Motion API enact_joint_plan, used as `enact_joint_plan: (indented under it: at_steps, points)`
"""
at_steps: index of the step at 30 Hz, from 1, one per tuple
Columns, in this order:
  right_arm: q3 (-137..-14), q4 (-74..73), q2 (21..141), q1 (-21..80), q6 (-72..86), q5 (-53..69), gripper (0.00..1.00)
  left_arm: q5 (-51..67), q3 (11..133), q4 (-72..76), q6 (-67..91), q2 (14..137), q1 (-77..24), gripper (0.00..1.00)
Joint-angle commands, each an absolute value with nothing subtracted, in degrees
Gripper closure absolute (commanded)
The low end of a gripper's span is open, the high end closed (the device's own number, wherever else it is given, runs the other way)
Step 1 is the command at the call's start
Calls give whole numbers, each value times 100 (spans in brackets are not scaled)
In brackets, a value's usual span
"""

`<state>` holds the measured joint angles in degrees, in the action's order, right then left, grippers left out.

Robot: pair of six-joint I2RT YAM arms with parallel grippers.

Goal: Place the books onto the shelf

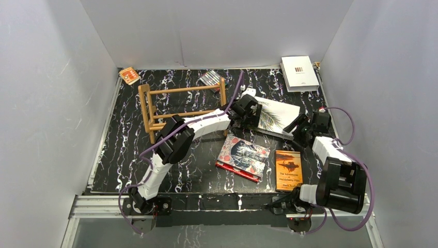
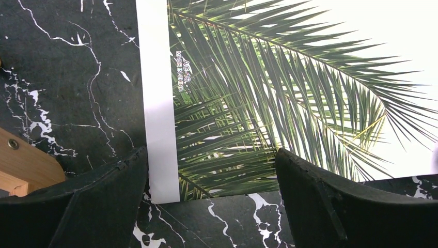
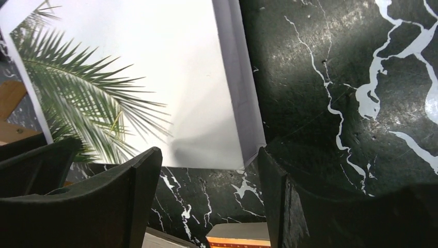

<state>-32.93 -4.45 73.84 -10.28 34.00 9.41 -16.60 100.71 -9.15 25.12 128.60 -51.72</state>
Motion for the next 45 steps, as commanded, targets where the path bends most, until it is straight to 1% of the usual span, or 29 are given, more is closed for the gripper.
enact_joint_plan:
  at_steps: [1,6,15,19,23,27,29,32,35,38,42,45]
  points:
    - [-3400,-53,6921,-1028,3261,1501,24,-1087,9897,-853,2674,12596,-5159,12]
    - [-3599,-165,6542,-1034,3332,1567,25,-854,9784,-755,2813,12530,-5163,12]
    - [-3896,-440,6292,-1030,3443,1603,25,-671,9726,-665,2760,12493,-5161,11]
    - [-3924,-841,6325,-1028,3580,1040,24,-1007,9788,-755,2640,12498,-5160,11]
    - [-3854,-1357,6432,-1037,3962,454,19,-1156,9973,-964,2343,12454,-5165,11]
    - [-3617,-1516,6222,-1043,4566,268,14,-375,9815,-789,2327,12211,-5171,11]
    - [-3439,-1409,6052,-1045,4865,372,13,244,9634,-507,2464,12078,-5171,11]
    - [-3200,-1251,5948,-1038,5280,550,12,571,9588,-370,2648,12039,-5177,11]
    - [-3054,-1036,6041,-1038,5377,626,11,319,9679,-426,2594,12050,-5194,11]
    - [-3075,-962,6227,-1044,5327,544,11,318,9801,-526,2189,12056,-5256,11]
    - [-2961,-727,6294,-1046,5387,425,11,-457,9720,-599,1520,11946,-5336,8]
    - [-2841,-618,6350,-1047,5467,451,11,-1033,9920,-599,878,12012,-5331,6]
